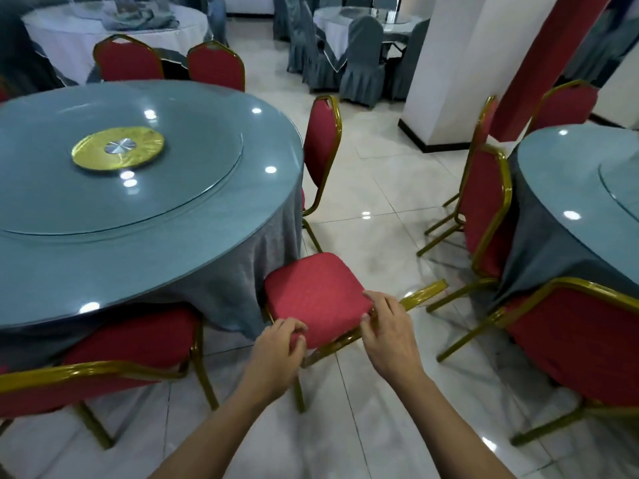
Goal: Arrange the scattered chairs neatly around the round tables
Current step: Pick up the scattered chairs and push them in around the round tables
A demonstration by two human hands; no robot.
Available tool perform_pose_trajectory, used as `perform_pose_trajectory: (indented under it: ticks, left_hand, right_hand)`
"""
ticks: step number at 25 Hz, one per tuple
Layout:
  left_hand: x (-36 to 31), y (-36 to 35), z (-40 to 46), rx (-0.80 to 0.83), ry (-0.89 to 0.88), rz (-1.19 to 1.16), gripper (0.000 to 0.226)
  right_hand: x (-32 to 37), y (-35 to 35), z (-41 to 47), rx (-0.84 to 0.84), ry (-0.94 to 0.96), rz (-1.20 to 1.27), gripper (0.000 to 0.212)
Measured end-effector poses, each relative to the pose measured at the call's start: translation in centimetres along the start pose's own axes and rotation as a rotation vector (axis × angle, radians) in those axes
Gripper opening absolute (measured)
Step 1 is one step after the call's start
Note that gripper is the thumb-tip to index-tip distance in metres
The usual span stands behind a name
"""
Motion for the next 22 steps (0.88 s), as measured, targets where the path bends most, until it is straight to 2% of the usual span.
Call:
perform_pose_trajectory:
  ticks: [6,10,12,14,16,18,20,22]
  left_hand:
    - [-2.4,-7.9,3.9,0.042,0.118,0.033,0.02]
    - [-1.0,-13.0,8.1,0.13,0.247,0.037,0.038]
    - [-0.2,-15.6,9.2,0.191,0.286,0.094,0.041]
    - [0.6,-16.7,9.9,0.162,0.352,0.127,0.042]
    - [1.3,-17.1,9.8,0.108,0.451,0.099,0.042]
    - [1.1,-16.6,9.1,0.08,0.522,0.134,0.043]
    - [1.2,-16.1,9.1,0.046,0.56,0.14,0.043]
    - [1.0,-16.1,9.3,0.026,0.601,0.135,0.039]
  right_hand:
    - [-11.0,0.9,4.5,0.009,-0.086,-0.039,0.039]
    - [-16.9,-1.2,8.1,0.158,-0.143,-0.141,0.042]
    - [-18.8,-2.7,9.4,0.24,-0.148,-0.183,0.055]
    - [-20.7,-4.1,10.2,0.314,-0.133,-0.269,0.061]
    - [-22.8,-4.9,11.2,0.397,-0.12,-0.337,0.058]
    - [-23.5,-5.3,11.5,0.427,-0.125,-0.182,0.059]
    - [-23.0,-5.6,12.1,0.377,-0.134,-0.049,0.065]
    - [-22.4,-5.9,13.0,0.337,-0.101,-0.053,0.078]
Point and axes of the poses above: each hand's wrist, its own z-axis towards the middle knuckle, its own y-axis out of the back of the hand, x = y × z, the point moved 8 cm from there along z, towards the middle knuckle, and after that the axes turned 12 degrees about -z, right-handed, at the moved point
